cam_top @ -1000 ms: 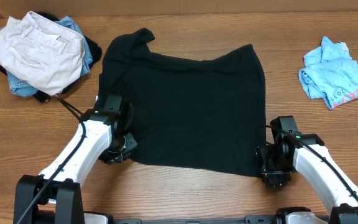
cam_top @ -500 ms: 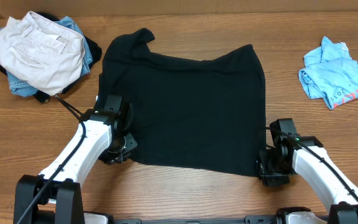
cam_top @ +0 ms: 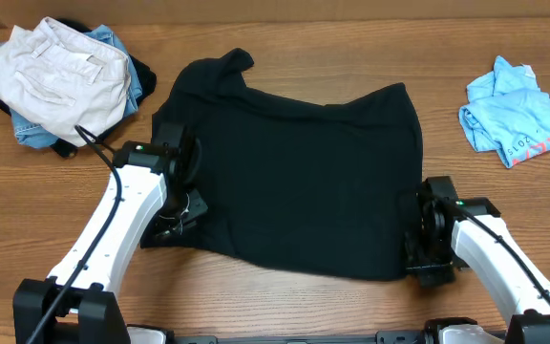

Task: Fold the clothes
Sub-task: 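Grasp the bottom hem corners with both grippers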

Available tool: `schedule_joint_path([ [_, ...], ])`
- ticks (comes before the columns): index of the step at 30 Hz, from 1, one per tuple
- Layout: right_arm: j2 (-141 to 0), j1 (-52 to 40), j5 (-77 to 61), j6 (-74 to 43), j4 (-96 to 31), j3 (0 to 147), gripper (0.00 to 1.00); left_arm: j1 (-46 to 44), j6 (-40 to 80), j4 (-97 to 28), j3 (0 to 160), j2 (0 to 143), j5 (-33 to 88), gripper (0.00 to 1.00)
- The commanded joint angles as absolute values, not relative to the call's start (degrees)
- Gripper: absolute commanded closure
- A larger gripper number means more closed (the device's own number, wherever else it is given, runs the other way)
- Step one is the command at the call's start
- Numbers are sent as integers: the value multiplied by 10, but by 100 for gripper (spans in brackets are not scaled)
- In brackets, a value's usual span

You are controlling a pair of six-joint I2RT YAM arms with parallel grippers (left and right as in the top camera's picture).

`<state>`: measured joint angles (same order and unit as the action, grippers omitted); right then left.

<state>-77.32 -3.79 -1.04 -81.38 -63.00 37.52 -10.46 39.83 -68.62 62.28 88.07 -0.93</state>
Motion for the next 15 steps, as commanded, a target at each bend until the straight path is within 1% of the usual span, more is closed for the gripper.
schedule_joint_path([
  [1, -773, -38, 6, -823, -632, 412, 91, -101, 385, -690, 644, 871, -21, 96],
  [7, -773, -38, 4, -823, -600, 433, 88, -101, 385, -658, 667, 871, -41, 96],
  [12, -773, -38, 4, -818, -524, 433, 88, -101, 385, -596, 667, 871, -81, 96],
  [15, -773, -38, 4, -805, -466, 433, 88, -101, 383, -563, 667, 871, -82, 96],
])
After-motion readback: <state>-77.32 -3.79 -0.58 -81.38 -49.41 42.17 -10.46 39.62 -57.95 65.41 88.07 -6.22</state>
